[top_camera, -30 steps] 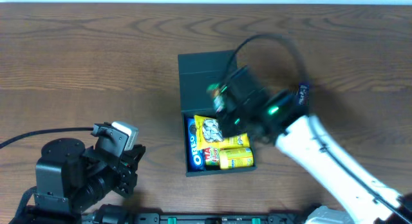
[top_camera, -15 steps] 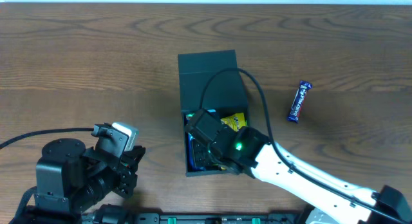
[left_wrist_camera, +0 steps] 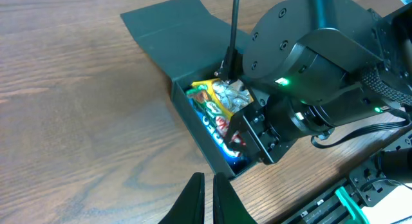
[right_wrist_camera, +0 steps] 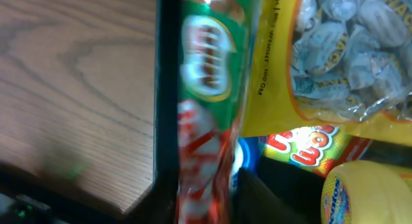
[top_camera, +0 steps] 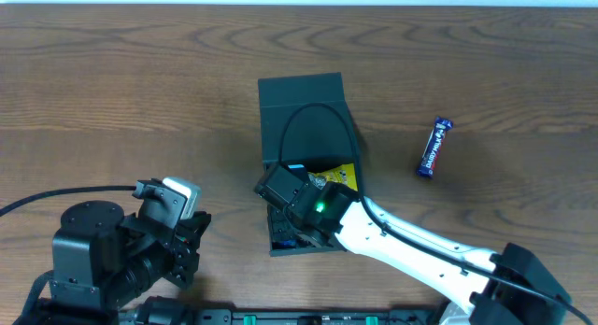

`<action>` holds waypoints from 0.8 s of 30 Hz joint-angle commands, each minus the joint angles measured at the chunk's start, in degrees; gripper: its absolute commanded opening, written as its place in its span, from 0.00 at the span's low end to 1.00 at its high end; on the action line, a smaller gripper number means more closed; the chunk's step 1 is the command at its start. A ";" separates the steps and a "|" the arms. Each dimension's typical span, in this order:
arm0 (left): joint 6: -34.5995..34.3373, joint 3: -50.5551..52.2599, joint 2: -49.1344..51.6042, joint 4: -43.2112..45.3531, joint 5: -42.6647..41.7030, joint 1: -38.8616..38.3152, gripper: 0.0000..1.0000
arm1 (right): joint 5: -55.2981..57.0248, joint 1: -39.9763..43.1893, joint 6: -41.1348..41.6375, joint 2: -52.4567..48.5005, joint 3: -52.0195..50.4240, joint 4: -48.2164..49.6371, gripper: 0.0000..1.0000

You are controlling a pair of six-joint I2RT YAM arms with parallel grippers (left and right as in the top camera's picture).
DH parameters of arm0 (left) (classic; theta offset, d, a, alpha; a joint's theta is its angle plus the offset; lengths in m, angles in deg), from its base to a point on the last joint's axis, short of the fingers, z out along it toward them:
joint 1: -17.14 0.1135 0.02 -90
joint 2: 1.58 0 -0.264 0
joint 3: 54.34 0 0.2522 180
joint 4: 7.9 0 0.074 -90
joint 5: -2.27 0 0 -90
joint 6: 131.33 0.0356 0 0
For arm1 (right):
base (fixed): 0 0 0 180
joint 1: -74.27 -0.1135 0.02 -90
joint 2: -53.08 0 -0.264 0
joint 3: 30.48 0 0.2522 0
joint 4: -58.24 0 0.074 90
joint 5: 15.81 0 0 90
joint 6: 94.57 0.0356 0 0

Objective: Pack container
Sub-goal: 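Push the KitKat bar down beside the bags and release, then withdraw the right gripper and reach to the purple bar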

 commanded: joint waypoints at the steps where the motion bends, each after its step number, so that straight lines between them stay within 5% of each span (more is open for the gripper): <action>1: 0.59 -0.07 0.11 -0.22 -0.44 0.17 0.08 | -0.09 -0.55 0.26 -0.24 -0.37 -0.02 0.61; 3: 0.59 -0.07 0.11 -0.22 -0.42 0.17 0.08 | -0.11 -0.44 0.24 -0.24 -0.28 -0.04 0.67; 14: 0.61 -0.07 0.11 -0.35 -0.39 0.17 0.08 | 1.51 6.27 -9.44 7.06 7.08 -5.88 0.66; 24: 0.59 -0.07 0.11 -0.37 -0.39 0.17 0.08 | 19.91 26.60 -13.92 15.89 8.76 -15.58 0.78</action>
